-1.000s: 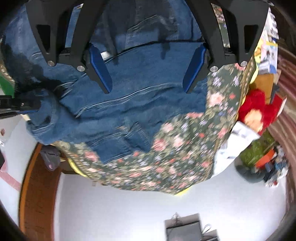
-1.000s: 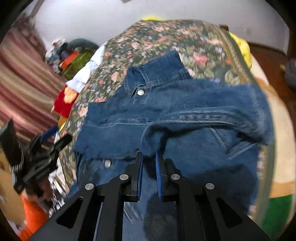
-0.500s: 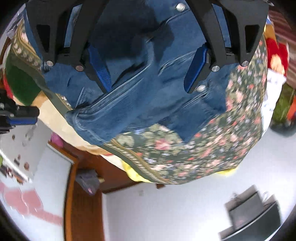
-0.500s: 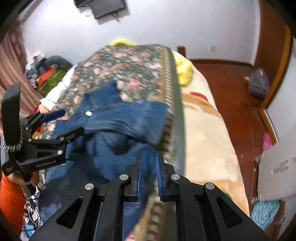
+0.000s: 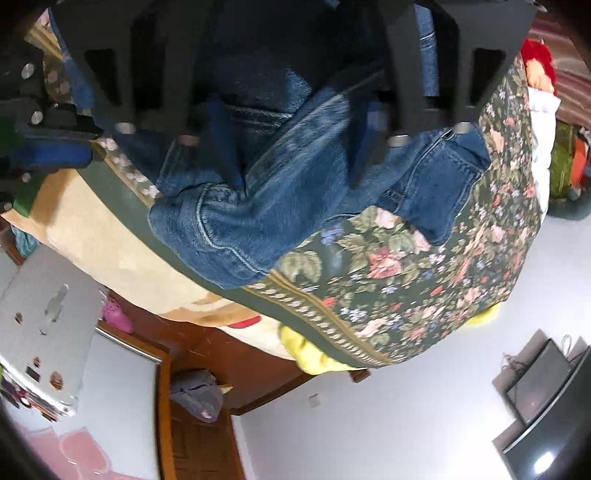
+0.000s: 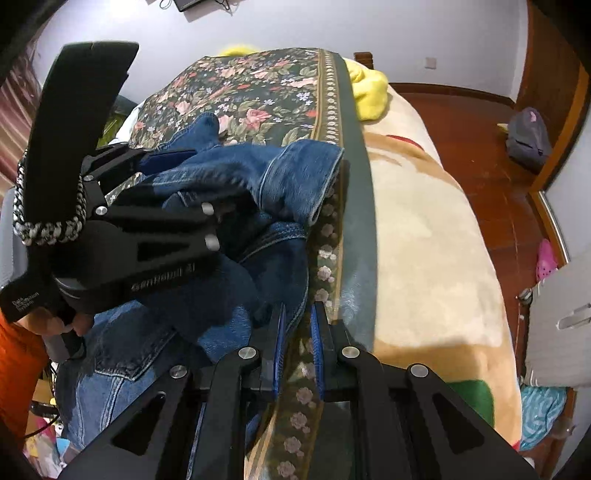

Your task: Fold large clothes

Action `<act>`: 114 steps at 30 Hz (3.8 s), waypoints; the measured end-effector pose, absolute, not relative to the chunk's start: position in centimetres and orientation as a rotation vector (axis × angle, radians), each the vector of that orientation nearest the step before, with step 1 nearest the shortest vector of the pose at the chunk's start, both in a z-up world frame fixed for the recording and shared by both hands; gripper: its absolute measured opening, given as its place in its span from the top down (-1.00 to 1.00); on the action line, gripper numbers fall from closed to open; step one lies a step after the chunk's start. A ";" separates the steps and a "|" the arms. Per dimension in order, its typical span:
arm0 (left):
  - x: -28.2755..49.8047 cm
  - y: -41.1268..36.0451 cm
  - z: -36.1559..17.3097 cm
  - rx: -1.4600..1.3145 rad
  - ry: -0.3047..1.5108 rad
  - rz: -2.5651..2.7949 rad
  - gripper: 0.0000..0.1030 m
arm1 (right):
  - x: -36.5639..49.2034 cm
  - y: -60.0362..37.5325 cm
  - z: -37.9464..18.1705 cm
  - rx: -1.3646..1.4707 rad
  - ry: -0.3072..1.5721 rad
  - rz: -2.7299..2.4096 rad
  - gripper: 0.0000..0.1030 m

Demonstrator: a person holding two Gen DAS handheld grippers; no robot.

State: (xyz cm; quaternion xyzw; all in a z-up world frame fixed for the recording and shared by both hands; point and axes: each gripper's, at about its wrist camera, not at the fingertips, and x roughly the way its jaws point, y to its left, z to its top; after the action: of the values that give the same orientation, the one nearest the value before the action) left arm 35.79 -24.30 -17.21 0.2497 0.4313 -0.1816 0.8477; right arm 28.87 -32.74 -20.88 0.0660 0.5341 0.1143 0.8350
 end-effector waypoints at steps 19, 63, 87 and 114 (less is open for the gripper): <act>34.2 -4.2 -9.6 0.012 0.859 -0.222 0.72 | 30.4 -26.5 -24.2 -0.094 1.171 0.235 0.81; 31.7 9.8 -22.4 -0.200 1.065 0.019 0.18 | 35.9 -24.0 -24.4 -0.383 1.049 0.021 0.81; 30.5 15.7 -16.4 -0.197 0.866 0.119 0.19 | 34.4 -22.7 -19.5 -0.193 1.045 0.146 0.80; 29.6 20.1 -20.2 -0.185 1.013 0.164 -0.48 | 34.8 -27.7 -19.4 -0.023 0.981 0.167 -0.70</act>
State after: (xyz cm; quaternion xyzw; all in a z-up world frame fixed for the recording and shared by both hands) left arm 29.60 20.09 -20.16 -0.0883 0.4837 0.0783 0.8672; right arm 34.75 -27.72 -19.39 -0.0111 0.4706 0.0801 0.8787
